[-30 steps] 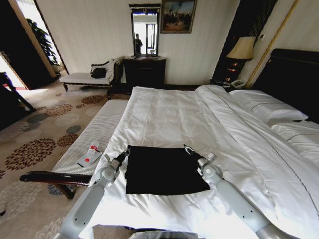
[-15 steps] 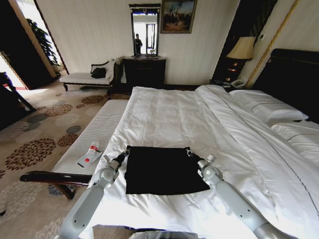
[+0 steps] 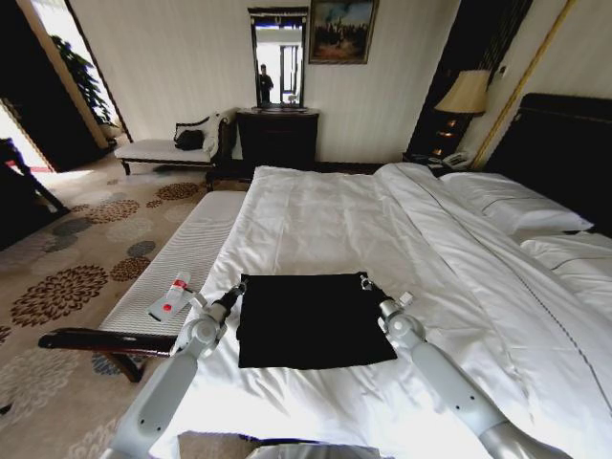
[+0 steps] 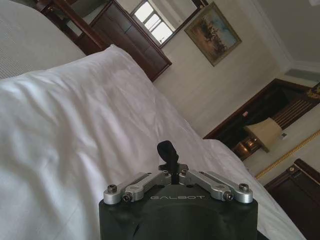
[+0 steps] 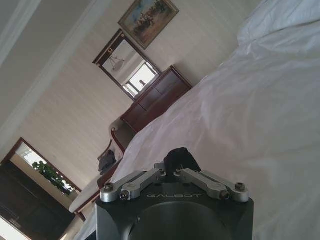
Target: Fold the clothes on the bed.
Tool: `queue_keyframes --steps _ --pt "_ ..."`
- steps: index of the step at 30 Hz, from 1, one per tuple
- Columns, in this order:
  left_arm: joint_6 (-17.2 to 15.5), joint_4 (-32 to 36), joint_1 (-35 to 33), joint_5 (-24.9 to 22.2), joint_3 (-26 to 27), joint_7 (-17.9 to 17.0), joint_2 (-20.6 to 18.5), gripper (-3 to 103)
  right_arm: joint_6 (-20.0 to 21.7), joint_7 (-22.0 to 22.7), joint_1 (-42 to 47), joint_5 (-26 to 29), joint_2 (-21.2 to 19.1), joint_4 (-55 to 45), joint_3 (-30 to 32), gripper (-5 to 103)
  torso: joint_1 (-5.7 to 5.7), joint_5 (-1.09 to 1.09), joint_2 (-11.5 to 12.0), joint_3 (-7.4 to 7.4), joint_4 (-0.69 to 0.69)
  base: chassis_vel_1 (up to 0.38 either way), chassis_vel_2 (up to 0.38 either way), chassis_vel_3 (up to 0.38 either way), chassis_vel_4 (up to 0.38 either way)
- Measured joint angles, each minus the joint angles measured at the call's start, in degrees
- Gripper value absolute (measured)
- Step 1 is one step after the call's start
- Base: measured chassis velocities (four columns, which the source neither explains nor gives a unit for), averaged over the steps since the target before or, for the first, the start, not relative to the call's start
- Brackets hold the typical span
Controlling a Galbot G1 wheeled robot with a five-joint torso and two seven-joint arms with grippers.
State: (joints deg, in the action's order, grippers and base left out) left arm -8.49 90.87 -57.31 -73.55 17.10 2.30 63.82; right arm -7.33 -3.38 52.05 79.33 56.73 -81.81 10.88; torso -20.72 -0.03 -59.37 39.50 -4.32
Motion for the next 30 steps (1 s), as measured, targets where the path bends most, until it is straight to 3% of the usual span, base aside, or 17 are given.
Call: queue_keyframes --steps 10,16,27,30 --pt "0.1 13.9 -3.5 -8.1 6.6 -0.2 0.1 1 -7.5 -8.8 6.7 2.5 -0.1 -14.6 6.9 0 0.01 0.00 0.0 -0.01 -0.02 0.000 0.000 0.000 0.000" --pt "-0.1 20.8 -4.8 -10.9 8.4 -0.8 -1.2 1 -9.2 -10.1 8.3 3.3 -0.4 -21.6 9.1 0 0.01 -0.01 0.0 -0.01 0.00 0.000 0.000 0.000 0.000" --pt "-0.9 31.5 -7.9 -16.7 13.2 -3.9 -3.8 1 -9.9 -5.8 12.7 3.2 -4.6 -32.3 13.5 0 0.01 0.00 0.0 0.00 -0.01 0.000 0.000 0.000 0.000" --pt "-1.2 36.6 -10.9 -18.5 15.9 -5.0 -4.3 1 -9.9 -0.5 16.5 3.2 -6.7 -39.3 16.3 0 0.01 -0.01 0.0 0.00 -0.02 0.000 0.000 0.000 0.000"
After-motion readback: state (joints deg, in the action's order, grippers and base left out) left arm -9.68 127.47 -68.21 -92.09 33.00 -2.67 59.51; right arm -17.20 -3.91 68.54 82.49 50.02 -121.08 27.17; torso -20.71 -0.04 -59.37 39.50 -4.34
